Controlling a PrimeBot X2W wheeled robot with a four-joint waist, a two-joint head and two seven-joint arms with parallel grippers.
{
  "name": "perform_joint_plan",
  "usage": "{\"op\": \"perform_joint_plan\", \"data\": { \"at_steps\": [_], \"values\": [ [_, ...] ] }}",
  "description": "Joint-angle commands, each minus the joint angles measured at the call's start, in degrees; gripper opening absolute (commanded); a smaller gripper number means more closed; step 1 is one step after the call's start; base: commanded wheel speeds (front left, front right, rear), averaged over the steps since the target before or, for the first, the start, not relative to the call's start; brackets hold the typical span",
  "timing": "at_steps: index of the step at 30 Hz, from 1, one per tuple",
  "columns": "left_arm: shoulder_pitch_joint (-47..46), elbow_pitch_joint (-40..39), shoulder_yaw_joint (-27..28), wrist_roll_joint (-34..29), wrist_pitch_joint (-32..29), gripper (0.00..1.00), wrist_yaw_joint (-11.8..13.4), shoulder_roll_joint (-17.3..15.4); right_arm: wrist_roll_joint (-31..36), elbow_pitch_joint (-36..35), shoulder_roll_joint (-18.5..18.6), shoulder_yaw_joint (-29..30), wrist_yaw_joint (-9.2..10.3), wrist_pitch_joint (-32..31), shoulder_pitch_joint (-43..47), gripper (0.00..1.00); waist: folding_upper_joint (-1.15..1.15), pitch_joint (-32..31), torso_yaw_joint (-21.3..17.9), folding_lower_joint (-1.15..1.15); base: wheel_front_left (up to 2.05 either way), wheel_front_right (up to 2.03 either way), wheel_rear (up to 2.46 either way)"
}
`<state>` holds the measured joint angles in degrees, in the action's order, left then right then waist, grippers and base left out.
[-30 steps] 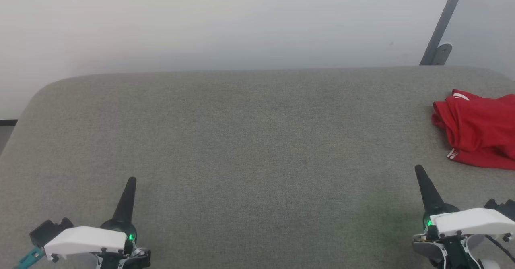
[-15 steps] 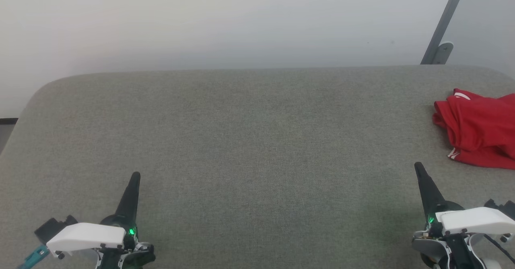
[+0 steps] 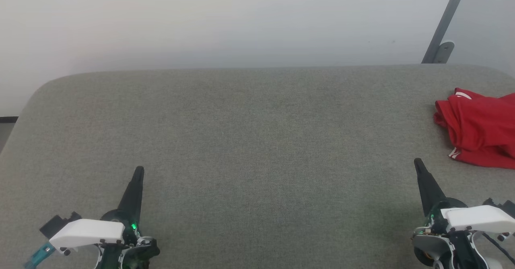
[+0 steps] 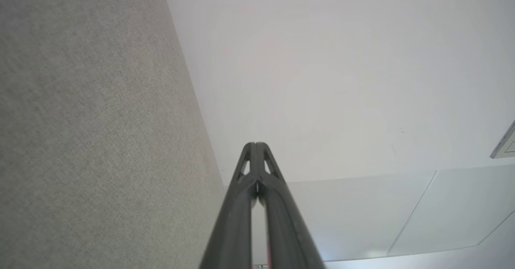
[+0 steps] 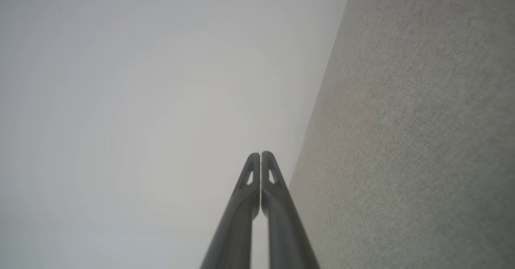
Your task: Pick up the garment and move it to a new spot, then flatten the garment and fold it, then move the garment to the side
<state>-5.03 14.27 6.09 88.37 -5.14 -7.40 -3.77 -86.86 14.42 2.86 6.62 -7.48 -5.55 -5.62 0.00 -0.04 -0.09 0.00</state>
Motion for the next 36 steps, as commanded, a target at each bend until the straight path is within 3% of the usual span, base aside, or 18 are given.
{"op": "perform_joint_plan", "data": {
  "at_steps": [1, 13, 36],
  "values": [
    [-1.11, -0.28, 0.35, 0.93, -0.61, 0.00, -0.15, 0.18, -1.36, -0.45, 0.04, -0.05, -0.02, -0.35, -0.71, 0.00, 0.00, 0.03, 0.01, 0.00, 0.00, 0.00, 0.00],
    [-1.59, -0.29, 0.64, 4.11, -1.70, 0.00, -0.16, 1.08, -5.85, -0.54, 0.02, -0.10, -0.02, -1.17, -0.84, 0.00, 0.00, 0.22, 0.09, 0.00, 0.00, 0.00, 0.00],
    [-1.58, -0.29, 0.58, 4.10, -1.63, 0.00, -0.16, 1.04, -5.65, -0.52, 0.02, -0.09, -0.02, -1.12, -0.78, 0.00, 0.00, 0.22, 0.09, 0.00, 0.00, 0.00, 0.00]
  ]
}}
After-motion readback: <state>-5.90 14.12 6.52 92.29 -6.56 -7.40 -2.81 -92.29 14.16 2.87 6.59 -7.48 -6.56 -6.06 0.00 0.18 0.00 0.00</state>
